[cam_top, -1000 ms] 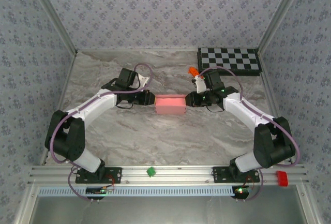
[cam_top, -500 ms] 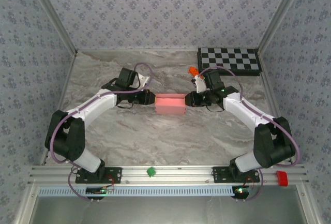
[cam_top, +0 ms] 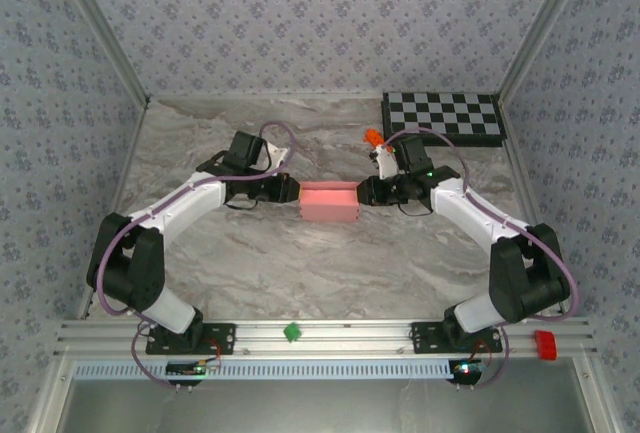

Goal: Fold the paper box

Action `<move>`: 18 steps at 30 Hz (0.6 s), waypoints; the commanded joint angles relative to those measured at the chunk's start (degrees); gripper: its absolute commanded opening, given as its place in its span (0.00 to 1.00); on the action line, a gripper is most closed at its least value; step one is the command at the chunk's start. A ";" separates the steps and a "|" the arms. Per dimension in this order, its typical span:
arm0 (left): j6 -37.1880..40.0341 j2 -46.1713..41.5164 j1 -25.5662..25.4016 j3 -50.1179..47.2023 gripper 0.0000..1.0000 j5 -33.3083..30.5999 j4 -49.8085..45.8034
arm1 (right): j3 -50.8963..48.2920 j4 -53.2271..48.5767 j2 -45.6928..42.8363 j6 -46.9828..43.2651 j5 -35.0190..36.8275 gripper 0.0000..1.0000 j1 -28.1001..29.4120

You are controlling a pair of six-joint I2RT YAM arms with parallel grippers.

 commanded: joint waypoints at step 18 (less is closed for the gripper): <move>1.47 1.51 -1.21 0.93 0.14 -1.35 -2.59 | 0.56 -1.10 1.40 -0.23 1.05 0.12 0.31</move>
